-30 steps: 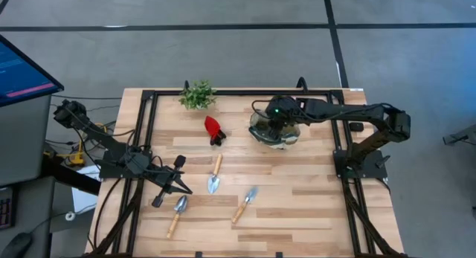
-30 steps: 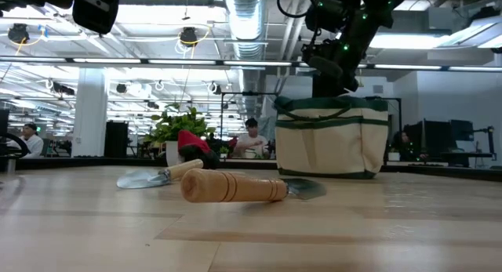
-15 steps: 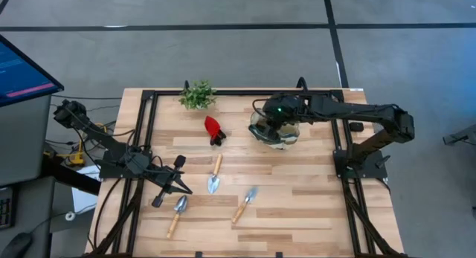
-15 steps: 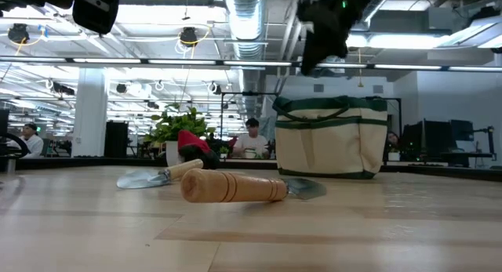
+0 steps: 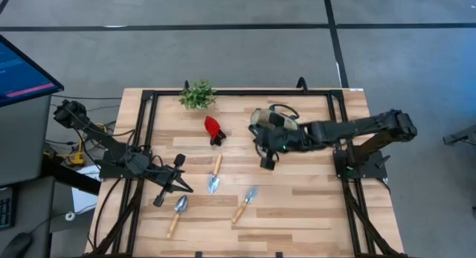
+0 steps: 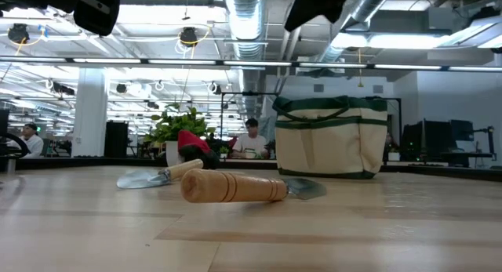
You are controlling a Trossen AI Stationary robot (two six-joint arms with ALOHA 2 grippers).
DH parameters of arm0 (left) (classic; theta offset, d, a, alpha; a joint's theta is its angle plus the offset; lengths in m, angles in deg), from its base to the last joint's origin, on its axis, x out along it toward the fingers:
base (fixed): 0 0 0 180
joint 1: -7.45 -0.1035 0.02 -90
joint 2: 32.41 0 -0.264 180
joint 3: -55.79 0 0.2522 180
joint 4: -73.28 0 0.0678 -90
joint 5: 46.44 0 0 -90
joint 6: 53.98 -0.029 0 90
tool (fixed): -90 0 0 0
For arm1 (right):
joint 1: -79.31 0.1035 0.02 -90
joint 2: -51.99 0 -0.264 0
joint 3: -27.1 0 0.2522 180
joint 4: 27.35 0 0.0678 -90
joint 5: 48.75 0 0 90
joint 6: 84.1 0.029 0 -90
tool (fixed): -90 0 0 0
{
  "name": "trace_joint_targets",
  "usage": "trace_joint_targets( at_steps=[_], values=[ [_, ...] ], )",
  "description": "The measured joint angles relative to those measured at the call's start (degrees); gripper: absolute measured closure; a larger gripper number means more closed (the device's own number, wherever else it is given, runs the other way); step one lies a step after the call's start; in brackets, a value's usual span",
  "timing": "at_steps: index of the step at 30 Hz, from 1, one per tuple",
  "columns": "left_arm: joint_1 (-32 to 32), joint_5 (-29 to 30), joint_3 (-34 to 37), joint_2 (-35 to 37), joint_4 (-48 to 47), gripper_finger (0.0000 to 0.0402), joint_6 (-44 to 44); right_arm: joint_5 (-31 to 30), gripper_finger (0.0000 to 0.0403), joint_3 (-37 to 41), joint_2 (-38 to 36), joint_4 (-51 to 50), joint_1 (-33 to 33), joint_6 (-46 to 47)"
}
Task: Pick & Place Garden tools in Gardening bag
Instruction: Put the red glove into the gardening bag
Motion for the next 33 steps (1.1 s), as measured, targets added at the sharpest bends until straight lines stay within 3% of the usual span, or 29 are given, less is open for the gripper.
trace_joint_targets(
  at_steps=[6, 9, 16, 22, 28, 33],
  values=[
    [0.00, 17.67, -0.02, 0.02, -3.10, 0.0400, 5.42, -6.92, 0.0401, 0.00, 0.00, 0.01, 7.13, 3.06],
    [0.00, 21.56, -0.02, 0.00, -5.14, 0.0400, 5.53, -9.64, 0.0401, 0.00, 0.00, -0.08, 10.05, 4.13],
    [0.00, 21.83, -0.02, 0.01, -5.22, 0.0400, 5.53, -14.18, 0.0402, 0.02, 0.04, -2.42, 15.97, 9.24],
    [0.00, 21.85, -0.02, 0.01, -5.53, 0.0400, 5.53, -13.60, 0.0402, 0.02, 3.07, -0.65, 18.51, 9.77],
    [-0.38, 21.49, -0.02, 0.00, -6.18, 0.0400, 5.75, -3.60, 0.0403, 0.07, 9.13, 7.44, 16.80, 4.95],
    [-2.78, 19.03, -0.02, 0.00, -7.98, 0.0400, 8.77, -0.13, 0.0403, 0.10, 11.63, 8.87, 13.20, 1.12]
  ],
)
